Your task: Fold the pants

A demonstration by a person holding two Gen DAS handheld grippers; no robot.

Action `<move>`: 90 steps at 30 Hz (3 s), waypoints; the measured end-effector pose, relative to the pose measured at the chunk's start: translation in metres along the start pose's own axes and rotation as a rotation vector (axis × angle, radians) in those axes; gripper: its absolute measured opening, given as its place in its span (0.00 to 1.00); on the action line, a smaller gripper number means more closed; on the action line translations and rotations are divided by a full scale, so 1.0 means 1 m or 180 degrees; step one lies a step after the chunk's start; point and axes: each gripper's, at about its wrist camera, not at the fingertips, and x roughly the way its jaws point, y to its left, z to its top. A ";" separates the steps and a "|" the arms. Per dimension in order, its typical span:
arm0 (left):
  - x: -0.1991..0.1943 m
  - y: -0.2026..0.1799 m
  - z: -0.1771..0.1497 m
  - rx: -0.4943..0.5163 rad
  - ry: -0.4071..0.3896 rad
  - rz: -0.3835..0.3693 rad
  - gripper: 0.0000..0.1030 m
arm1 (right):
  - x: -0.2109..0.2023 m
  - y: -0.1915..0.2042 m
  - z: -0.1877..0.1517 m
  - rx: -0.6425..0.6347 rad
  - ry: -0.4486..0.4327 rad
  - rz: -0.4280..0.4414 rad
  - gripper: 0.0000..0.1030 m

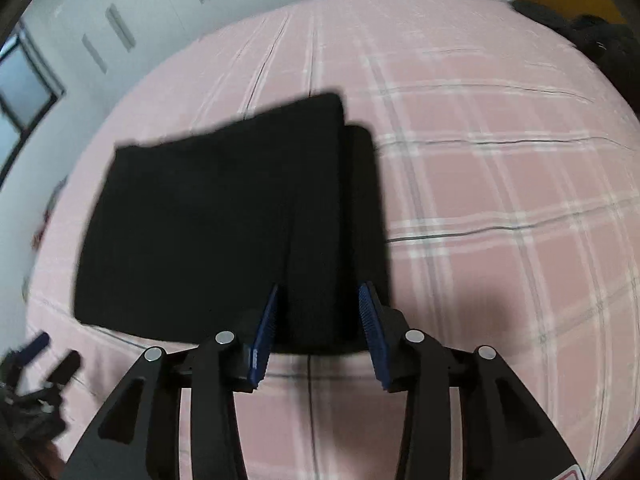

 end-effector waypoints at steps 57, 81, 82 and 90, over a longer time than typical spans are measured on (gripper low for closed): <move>-0.264 -0.006 -0.172 -0.0046 -0.0521 0.0035 0.93 | -0.270 0.065 -0.242 -0.0197 -0.0516 -0.0255 0.83; -0.262 -0.003 -0.172 -0.0052 -0.0511 0.0074 0.93 | -0.272 0.067 -0.244 -0.0209 -0.0479 -0.0228 0.83; -0.262 -0.003 -0.172 -0.0049 -0.0509 0.0070 0.93 | -0.272 0.067 -0.243 -0.0209 -0.0482 -0.0229 0.83; -0.262 -0.003 -0.172 -0.0056 -0.0514 0.0071 0.93 | -0.273 0.066 -0.241 -0.0213 -0.0491 -0.0229 0.83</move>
